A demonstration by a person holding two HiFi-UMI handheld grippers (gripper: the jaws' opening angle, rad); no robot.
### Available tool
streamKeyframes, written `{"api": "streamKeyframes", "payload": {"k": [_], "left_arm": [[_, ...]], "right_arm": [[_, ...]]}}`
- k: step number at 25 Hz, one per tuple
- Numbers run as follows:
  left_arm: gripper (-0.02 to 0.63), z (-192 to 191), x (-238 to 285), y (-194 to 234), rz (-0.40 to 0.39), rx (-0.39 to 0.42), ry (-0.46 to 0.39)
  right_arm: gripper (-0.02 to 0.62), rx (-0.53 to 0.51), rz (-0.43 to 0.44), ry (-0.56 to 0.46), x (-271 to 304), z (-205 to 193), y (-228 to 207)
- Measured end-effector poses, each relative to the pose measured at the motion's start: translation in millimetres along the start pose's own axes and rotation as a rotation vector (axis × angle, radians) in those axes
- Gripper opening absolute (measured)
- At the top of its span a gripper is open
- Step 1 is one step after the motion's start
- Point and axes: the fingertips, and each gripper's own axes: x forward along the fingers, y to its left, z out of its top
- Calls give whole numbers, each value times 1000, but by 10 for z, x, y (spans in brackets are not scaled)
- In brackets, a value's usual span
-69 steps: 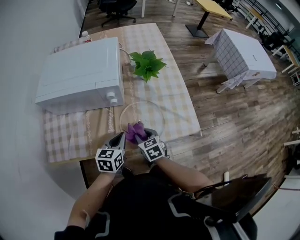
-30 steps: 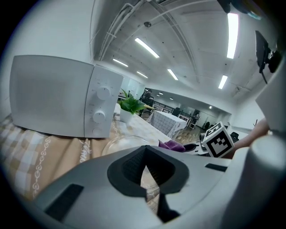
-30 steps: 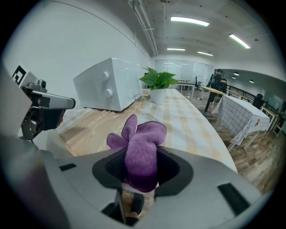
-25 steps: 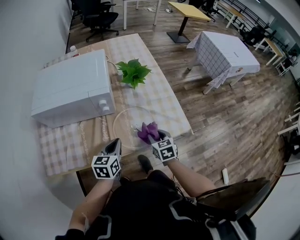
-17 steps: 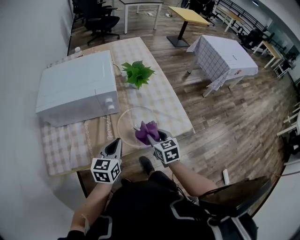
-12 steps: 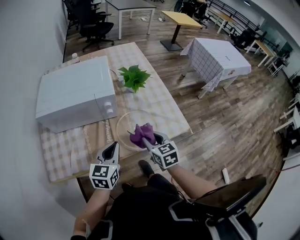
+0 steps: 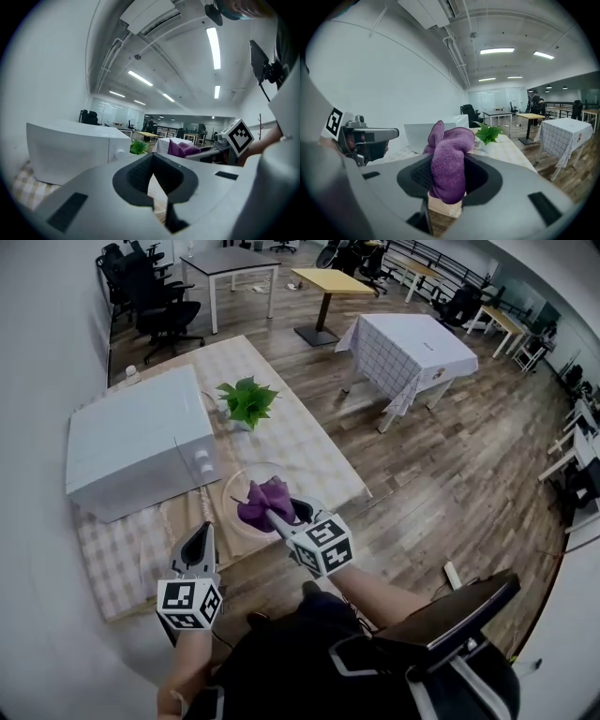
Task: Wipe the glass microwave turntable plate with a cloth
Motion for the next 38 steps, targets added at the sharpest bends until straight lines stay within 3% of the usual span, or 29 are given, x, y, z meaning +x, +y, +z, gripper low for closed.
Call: {"api": "streamKeyframes", "payload": {"k": [6,18,38], "left_arm": [[5,184,-26,-33,79,22,-28],[5,384,127,-329,126,38,-64],[5,431,271,-385,138,-6,-90]], "right_arm": [[152,-12,59,-39,-120,244,-10],[149,-24,86,-98,-355,531,-360],[143,-40,112,-146,-397,723,-455]]}}
